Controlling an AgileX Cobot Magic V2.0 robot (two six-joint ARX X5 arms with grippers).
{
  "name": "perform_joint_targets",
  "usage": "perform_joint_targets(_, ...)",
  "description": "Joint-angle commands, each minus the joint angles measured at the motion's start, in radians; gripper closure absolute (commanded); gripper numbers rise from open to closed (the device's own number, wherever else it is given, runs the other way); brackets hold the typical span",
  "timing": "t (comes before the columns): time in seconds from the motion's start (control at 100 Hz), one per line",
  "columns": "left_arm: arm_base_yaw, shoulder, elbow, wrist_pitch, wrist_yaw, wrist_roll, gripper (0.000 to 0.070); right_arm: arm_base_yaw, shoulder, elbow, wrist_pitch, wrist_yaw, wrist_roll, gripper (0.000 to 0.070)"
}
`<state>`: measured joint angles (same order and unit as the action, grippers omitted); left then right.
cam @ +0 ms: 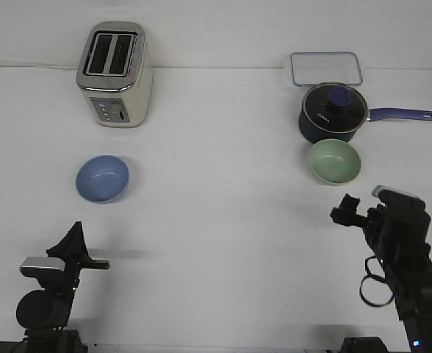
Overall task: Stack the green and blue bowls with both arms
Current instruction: 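Reach the right gripper forward to the rim of the pale green bowl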
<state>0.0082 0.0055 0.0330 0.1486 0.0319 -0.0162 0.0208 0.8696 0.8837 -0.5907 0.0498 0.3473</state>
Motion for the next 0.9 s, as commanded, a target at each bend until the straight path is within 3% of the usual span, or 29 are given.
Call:
perform_joint_targets(0.0, -0.002, -0.001, -0.019, 0.01, 0.002, 0.001, 0.0685, -0.01, 0.095, 0.071, 0.002, -0.006, -0.031, 0.016)
perform_joint_targets(0.18, -0.002, -0.001, -0.019, 0.01, 0.002, 0.001, 0.0685, -0.063, 0.364, 0.262, -0.05, -0.051, -0.079, 0.016)
perform_joint_targets(0.42, -0.002, -0.001, -0.019, 0.01, 0.002, 0.001, 0.0685, -0.123, 0.665, 0.464, -0.125, -0.054, -0.14, 0.016)
perform_joint_targets(0.81, -0.002, -0.001, -0.019, 0.01, 0.002, 0.001, 0.0685, -0.188, 0.929, 0.523, -0.07, -0.159, -0.143, 0.0163)
perform_joint_targets(0.89, -0.002, -0.001, -0.019, 0.01, 0.002, 0.001, 0.0685, -0.188, 0.956, 0.523, -0.055, -0.159, -0.149, 0.0225)
